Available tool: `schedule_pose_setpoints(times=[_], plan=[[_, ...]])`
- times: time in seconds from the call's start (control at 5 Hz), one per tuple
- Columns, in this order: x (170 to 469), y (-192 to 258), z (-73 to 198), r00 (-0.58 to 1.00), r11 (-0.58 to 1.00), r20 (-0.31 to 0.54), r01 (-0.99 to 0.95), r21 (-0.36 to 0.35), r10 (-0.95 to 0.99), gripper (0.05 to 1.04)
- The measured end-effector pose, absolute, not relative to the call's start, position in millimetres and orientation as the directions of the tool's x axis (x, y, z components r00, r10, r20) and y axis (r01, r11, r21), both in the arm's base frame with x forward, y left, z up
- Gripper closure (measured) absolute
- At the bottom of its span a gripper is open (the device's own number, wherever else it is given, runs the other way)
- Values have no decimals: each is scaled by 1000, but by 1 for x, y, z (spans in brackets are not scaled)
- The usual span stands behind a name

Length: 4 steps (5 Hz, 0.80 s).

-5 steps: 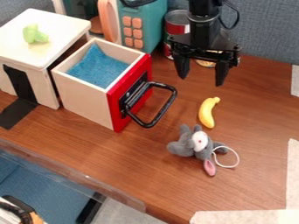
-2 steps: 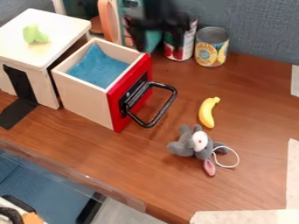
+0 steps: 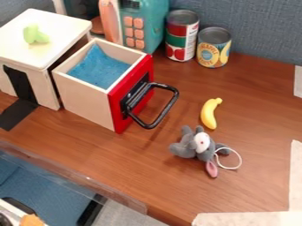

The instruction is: Dropped the green object to the bottom

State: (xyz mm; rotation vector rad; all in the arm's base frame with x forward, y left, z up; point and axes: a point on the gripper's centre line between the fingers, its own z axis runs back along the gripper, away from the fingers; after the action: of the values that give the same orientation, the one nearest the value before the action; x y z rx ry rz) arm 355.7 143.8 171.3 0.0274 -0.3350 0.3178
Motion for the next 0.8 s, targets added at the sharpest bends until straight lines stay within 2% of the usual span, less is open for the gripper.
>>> schedule_pose_setpoints(times=[0.4, 0.6, 0.8], plan=[[347, 221, 169, 916, 950, 261, -311, -13, 303, 83], [333, 238, 153, 949, 970, 200, -243, -29, 244, 83], [318, 247, 145, 959, 975, 177, -215, -55, 221, 83]])
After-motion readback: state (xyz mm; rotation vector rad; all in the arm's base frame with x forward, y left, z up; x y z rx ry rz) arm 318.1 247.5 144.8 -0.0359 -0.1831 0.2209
